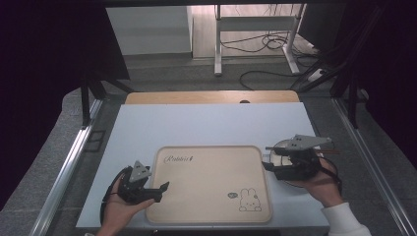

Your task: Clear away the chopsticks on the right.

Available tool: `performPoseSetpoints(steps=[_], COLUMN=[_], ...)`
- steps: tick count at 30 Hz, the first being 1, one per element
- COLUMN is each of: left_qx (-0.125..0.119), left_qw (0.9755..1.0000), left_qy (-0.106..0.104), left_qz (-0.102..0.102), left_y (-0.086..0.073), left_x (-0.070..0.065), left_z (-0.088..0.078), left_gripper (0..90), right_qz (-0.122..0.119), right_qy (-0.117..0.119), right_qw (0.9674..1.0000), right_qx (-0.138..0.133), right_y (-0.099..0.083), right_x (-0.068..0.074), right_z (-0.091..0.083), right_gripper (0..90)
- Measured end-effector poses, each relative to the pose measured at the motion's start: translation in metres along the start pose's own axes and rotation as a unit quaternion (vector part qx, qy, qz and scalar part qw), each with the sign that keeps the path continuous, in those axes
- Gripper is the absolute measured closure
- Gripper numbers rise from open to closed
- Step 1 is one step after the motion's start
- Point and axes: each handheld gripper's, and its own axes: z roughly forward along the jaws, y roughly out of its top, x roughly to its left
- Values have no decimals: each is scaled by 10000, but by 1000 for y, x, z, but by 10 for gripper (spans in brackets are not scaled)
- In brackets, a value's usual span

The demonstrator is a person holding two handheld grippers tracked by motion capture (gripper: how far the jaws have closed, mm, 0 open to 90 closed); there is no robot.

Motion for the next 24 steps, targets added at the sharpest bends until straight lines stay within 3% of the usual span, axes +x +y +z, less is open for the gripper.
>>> performPoseSetpoints(steps=[3,4,5,11,13,15,24], left_qx=[26,49,59,122,153,153,250], left_qw=[10000,10000,10000,9999,9999,9999,9997], left_qy=[9,9,29,33,42,62,61], left_qz=[-47,-40,-32,2,18,-4,16], left_y=[0,0,-1,-1,-2,-3,-7], left_x=[1,1,0,0,0,0,1], left_z=[2,3,3,4,4,4,2], left_gripper=[158,158,158,156,154,153,152], right_qz=[95,95,186,358,460,490,916], right_qy=[-155,-155,-256,-544,-743,-804,-1399], right_qw=[9998,9998,9995,9979,9962,9956,9854], right_qx=[48,48,27,-9,0,27,310], right_y=[4,4,3,-3,-8,-10,-28], right_x=[-21,-21,-32,-57,-69,-73,-106], right_z=[-5,-5,-9,-22,-28,-30,-39], right_gripper=[382,382,386,389,394,394,434])
